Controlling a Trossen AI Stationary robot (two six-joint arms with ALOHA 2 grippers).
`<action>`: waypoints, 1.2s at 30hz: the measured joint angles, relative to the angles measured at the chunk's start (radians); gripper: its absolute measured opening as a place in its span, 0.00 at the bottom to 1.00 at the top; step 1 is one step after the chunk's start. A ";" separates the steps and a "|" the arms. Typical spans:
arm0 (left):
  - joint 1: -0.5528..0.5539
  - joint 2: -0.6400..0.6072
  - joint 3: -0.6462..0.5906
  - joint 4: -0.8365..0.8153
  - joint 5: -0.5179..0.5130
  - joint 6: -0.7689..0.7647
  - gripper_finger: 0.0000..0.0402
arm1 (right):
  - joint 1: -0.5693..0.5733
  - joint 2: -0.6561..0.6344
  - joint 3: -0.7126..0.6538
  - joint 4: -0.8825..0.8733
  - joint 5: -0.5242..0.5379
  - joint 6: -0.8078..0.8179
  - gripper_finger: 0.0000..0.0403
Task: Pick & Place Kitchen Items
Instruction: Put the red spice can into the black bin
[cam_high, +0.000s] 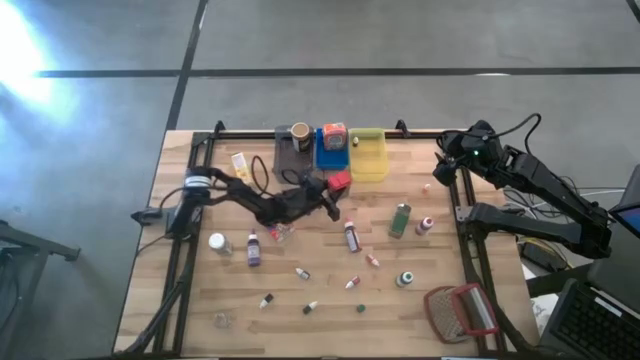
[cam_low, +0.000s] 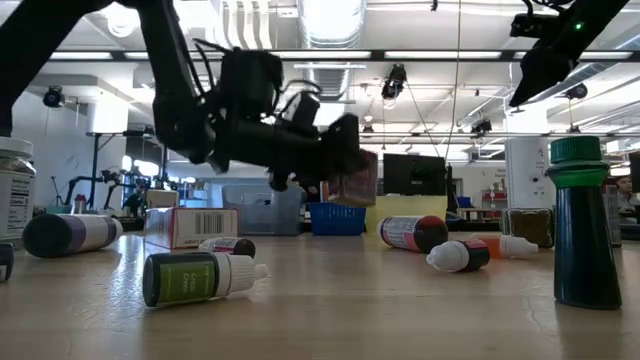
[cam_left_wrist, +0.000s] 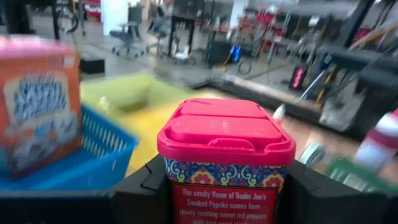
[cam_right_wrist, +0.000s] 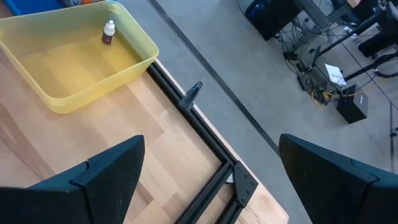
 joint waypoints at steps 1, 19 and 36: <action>0.000 0.009 0.003 0.001 -0.009 -0.001 0.45 | 0.000 0.000 0.000 0.000 0.000 0.002 0.91; 0.000 0.052 0.003 -0.084 -0.043 -0.024 0.45 | 0.000 0.000 0.000 0.000 0.000 -0.002 0.91; -0.004 0.048 0.004 -0.184 -0.028 -0.022 0.48 | 0.000 0.000 0.000 0.000 0.000 0.001 0.91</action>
